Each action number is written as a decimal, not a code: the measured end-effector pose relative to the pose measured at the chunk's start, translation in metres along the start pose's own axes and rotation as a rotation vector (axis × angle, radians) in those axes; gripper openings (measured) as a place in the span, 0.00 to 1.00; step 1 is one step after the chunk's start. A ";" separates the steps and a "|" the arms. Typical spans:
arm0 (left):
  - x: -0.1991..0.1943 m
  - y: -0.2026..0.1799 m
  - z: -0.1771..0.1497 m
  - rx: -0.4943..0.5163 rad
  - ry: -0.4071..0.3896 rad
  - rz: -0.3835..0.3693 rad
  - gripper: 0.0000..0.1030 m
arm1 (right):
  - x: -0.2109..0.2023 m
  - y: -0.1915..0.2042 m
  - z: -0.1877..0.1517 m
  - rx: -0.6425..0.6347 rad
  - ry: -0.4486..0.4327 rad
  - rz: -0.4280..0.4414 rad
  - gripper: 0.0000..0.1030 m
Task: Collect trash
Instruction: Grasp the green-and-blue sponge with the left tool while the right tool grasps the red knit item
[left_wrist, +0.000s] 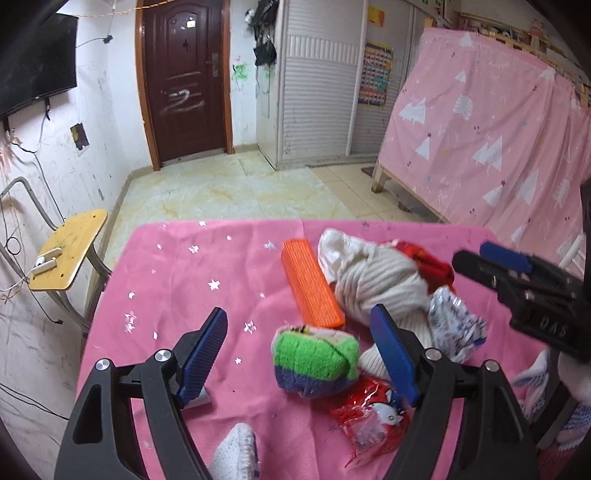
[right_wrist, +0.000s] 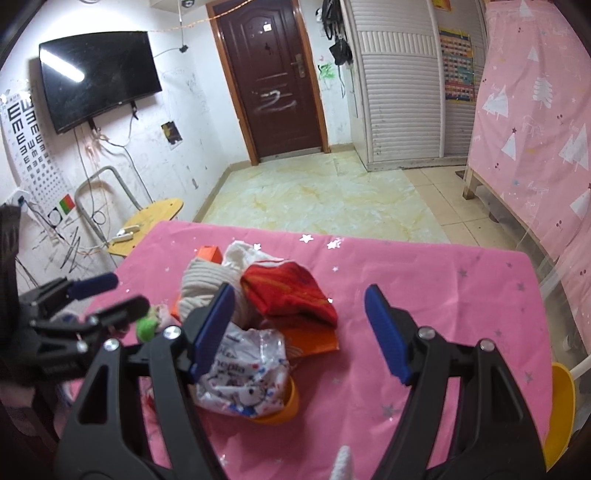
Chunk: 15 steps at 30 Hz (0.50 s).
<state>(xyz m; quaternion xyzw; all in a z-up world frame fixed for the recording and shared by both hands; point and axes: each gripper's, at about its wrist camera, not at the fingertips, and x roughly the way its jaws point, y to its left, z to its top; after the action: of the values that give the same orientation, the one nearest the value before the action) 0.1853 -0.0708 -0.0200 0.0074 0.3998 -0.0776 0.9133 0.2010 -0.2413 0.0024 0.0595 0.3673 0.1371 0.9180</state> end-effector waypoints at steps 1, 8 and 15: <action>0.003 -0.001 -0.002 0.008 0.008 0.000 0.70 | 0.003 0.002 0.001 -0.004 0.004 0.000 0.68; 0.020 -0.003 -0.010 0.030 0.037 -0.019 0.67 | 0.022 0.014 0.001 -0.050 0.037 -0.003 0.68; 0.035 -0.007 -0.020 0.064 0.069 -0.033 0.31 | 0.034 0.013 0.002 -0.035 0.050 -0.001 0.68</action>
<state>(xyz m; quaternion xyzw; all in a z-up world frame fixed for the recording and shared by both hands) 0.1928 -0.0813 -0.0584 0.0329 0.4282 -0.1050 0.8970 0.2239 -0.2191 -0.0159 0.0399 0.3876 0.1443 0.9096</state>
